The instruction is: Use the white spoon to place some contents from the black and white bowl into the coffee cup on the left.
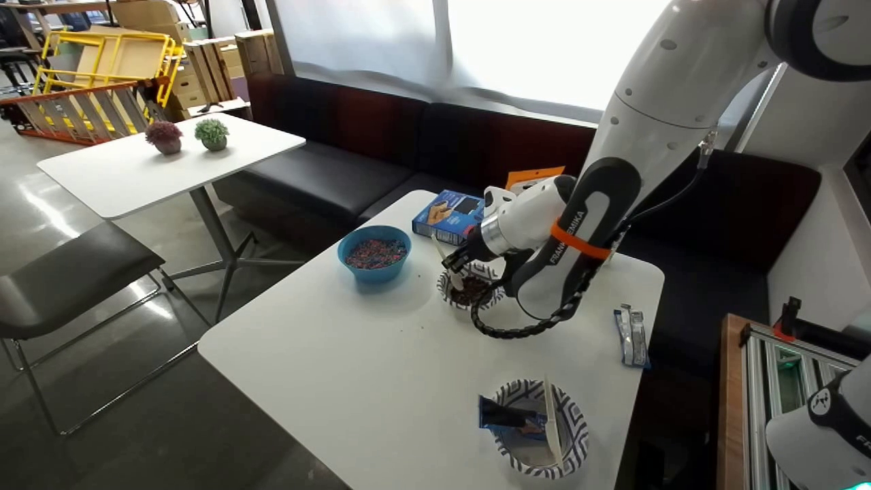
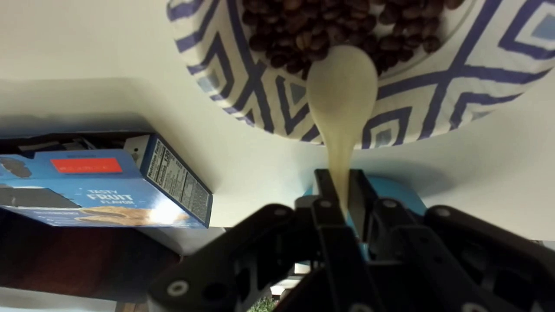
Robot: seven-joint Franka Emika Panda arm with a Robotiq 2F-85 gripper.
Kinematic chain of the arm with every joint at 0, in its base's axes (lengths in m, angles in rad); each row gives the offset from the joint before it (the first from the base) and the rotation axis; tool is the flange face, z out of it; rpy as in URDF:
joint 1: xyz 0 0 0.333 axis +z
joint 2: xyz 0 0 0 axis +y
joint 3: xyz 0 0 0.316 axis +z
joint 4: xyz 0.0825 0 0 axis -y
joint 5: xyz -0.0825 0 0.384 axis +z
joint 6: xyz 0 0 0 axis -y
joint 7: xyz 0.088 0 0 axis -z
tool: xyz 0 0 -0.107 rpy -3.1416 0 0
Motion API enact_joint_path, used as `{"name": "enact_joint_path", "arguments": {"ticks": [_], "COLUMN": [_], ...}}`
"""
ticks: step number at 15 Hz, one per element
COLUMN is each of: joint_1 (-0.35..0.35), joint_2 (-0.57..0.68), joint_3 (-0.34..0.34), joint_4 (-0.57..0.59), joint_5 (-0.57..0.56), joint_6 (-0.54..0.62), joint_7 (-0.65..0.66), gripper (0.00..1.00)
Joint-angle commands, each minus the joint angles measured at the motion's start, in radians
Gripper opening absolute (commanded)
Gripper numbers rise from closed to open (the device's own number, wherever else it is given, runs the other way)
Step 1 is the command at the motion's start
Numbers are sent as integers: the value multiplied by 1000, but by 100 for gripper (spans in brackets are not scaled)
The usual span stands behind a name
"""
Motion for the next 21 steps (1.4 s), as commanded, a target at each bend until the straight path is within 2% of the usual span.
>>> {"name": "enact_joint_path", "arguments": {"ticks": [1, 8, 15, 21], "joint_1": [-22, -42, -140, -228], "joint_2": [-37, -67, -119, -151], "joint_3": [24, 48, 136, 219], "joint_4": [-28, -36, -51, -65], "joint_5": [-27, -56, -152, -178], "joint_6": [-88, -189, -326, -416], "joint_7": [9, 8, 3, -24], "gripper": [4, 4, 4, 4]}}
